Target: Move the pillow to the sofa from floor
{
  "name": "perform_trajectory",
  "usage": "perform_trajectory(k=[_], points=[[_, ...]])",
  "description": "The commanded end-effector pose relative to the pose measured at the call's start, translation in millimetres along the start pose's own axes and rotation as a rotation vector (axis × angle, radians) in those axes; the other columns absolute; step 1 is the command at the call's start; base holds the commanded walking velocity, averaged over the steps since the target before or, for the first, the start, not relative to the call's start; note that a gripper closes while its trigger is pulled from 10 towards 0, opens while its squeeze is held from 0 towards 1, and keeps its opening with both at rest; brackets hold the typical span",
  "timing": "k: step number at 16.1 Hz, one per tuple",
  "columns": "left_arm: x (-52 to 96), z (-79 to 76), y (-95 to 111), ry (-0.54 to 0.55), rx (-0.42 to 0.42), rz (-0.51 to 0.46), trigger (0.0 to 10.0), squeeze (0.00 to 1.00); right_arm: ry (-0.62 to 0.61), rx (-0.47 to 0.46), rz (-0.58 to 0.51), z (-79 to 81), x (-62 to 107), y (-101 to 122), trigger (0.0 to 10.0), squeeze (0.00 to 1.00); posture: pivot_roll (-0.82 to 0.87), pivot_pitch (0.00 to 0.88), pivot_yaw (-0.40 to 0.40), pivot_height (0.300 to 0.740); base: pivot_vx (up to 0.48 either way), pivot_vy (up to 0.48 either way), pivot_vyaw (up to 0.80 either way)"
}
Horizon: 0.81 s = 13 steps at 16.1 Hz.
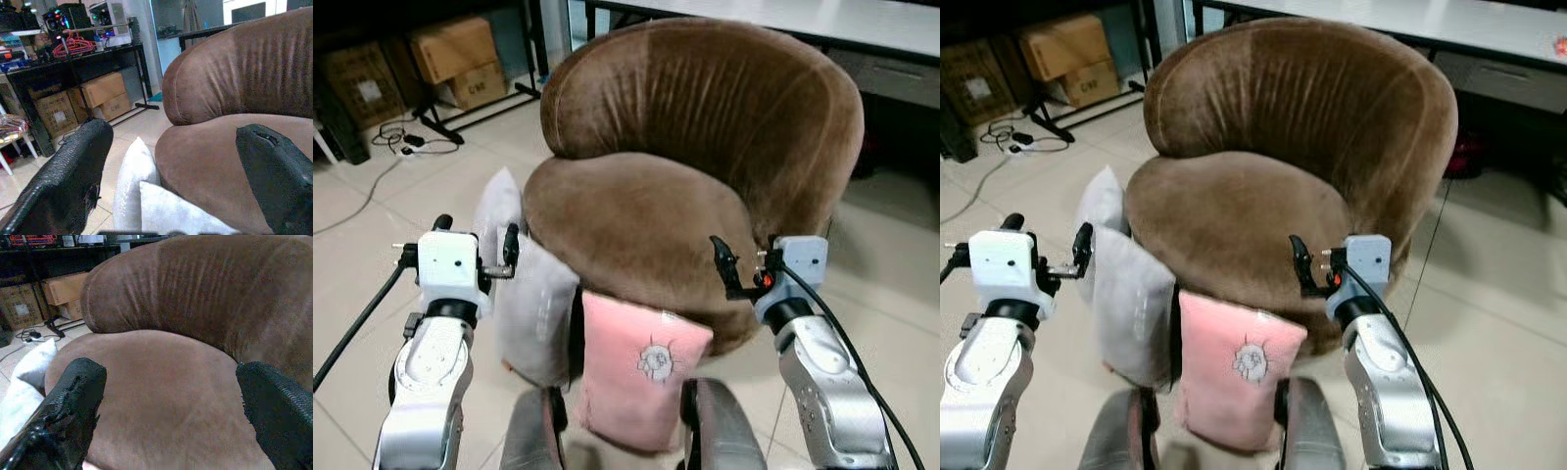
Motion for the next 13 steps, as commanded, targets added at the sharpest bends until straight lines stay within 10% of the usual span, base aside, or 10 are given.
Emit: perform_trajectory(k=[1,13], points=[[-0.7,-0.4,1.3,0.006,-0.012,-0.003,10.0,0.51,-0.005,-0.012,0.004,-2.2,0.2,0.1,10.0,0.0,-0.17,0.0,0.013,0.507,0.0,0.0,0.0],[1.8,-2.2,2.5,-0.019,-0.006,-0.014,10.0,0.55,-0.035,0.038,0.027,-6.6,-0.8,-3.5,10.0,0.0,-0.16,0.0,0.006,0.442,0.057,0.0,0.0]])
Point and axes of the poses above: a point about 5 cm out from each wrist's last joint towards the gripper, its own x axis pointing back from the gripper into the wrist, its own y axis along the axis of the wrist's last joint, z = x × y, the point moved 3 cm from there along -x, pointing out of the wrist towards the gripper, and after that the axes turned 6 degrees about x, right-handed, at the moved point
